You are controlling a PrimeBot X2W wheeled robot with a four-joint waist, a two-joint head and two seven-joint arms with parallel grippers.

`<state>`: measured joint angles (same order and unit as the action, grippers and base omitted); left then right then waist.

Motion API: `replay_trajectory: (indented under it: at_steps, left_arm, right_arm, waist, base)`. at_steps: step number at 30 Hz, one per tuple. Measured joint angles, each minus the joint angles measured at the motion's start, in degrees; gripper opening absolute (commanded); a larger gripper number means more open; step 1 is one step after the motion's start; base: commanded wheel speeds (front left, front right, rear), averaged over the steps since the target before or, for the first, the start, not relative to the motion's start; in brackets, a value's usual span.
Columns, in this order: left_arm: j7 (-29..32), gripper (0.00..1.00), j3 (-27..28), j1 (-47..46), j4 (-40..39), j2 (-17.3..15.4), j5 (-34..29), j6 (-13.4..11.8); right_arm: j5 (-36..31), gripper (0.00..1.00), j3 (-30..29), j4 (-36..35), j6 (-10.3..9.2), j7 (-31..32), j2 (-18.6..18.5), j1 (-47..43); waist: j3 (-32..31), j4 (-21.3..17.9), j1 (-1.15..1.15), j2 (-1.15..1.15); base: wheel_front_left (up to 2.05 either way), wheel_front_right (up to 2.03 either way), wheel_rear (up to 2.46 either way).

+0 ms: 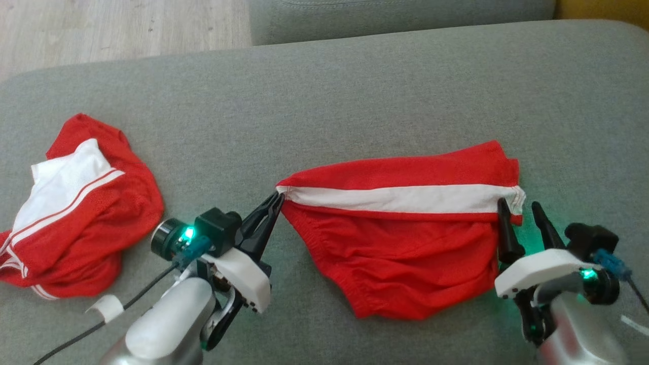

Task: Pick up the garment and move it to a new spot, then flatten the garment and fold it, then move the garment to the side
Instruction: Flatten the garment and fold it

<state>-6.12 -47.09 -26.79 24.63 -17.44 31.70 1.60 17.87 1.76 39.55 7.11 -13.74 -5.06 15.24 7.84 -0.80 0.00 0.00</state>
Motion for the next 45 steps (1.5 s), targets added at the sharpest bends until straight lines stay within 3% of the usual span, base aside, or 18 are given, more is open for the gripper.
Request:
replay_trajectory:
  at_steps: [11,12,14,15,16,25,30,35,39,45]
  left_arm:
    - [0.0,0.0,-1.19,-0.14,0.74,0.13,-0.48,0.44]
    - [-0.01,0.0,-1.21,-0.14,0.83,0.18,-0.48,0.44]
    - [-0.02,0.0,-1.32,-0.14,1.07,0.29,-0.48,0.49]
    - [-0.04,0.0,-1.37,-0.14,1.18,0.33,-0.48,0.52]
    - [-0.09,0.0,-1.42,-0.14,1.3,0.38,-0.48,0.6]
    - [-2.57,0.0,-1.68,-0.4,2.15,0.41,-0.83,0.94]
    - [-3.16,0.0,-1.97,-7.66,1.64,-0.88,-4.32,1.53]
    - [-4.71,0.0,-0.63,-23.0,1.58,-1.83,-7.84,2.61]
    - [-6.73,0.0,0.99,-35.36,4.55,-1.52,-11.4,3.47]
    - [-8.65,0.0,5.44,-47.6,5.39,0.22,-16.13,1.04]
  right_arm:
    - [12.11,1.0,9.91,2.57,0.0,10.43,-5.91,3.92]
    - [13.1,0.86,10.92,2.22,0.0,10.98,-6.55,4.03]
    - [14.59,0.38,12.39,1.68,0.0,11.5,-7.35,4.07]
    - [15.15,0.24,13.03,1.51,0.0,11.54,-7.75,4.07]
    - [15.64,0.0,13.61,1.26,0.0,11.76,-8.18,4.06]
    - [15.82,0.0,14.96,-0.93,0.0,9.01,-10.72,4.13]
    - [15.89,0.0,15.19,-6.77,0.0,8.12,-13.23,7.85]
    - [16.9,0.0,15.43,-11.39,0.0,9.24,-16.39,21.74]
    - [16.82,0.0,15.72,-11.01,0.0,8.51,-18.82,36.18]
    - [16.16,0.0,15.71,-8.8,0.0,4.11,-19.92,50.37]
  waist:
    - [0.62,0.27,0.0,0.0]
    - [0.61,0.31,0.0,0.0]
    - [0.52,0.39,0.0,0.0]
    - [0.46,0.43,0.0,0.0]
    - [0.38,0.46,0.0,0.0]
    - [-0.55,0.35,-0.01,0.0]
    - [0.32,-0.21,-0.01,0.0]
    - [3.3,-1.14,0.0,0.0]
    - [6.72,-1.96,0.01,0.0]
    - [10.9,-3.09,0.02,0.0]
  base:
    - [0.0,0.0,0.0]
    - [0.0,0.0,0.0]
    - [0.0,0.0,0.0]
    - [0.0,0.0,0.0]
    - [0.0,0.0,0.0]
    - [0.0,0.0,0.0]
    - [0.0,0.0,0.0]
    - [0.0,0.0,0.0]
    - [0.0,0.0,0.0]
    - [0.0,0.0,0.0]
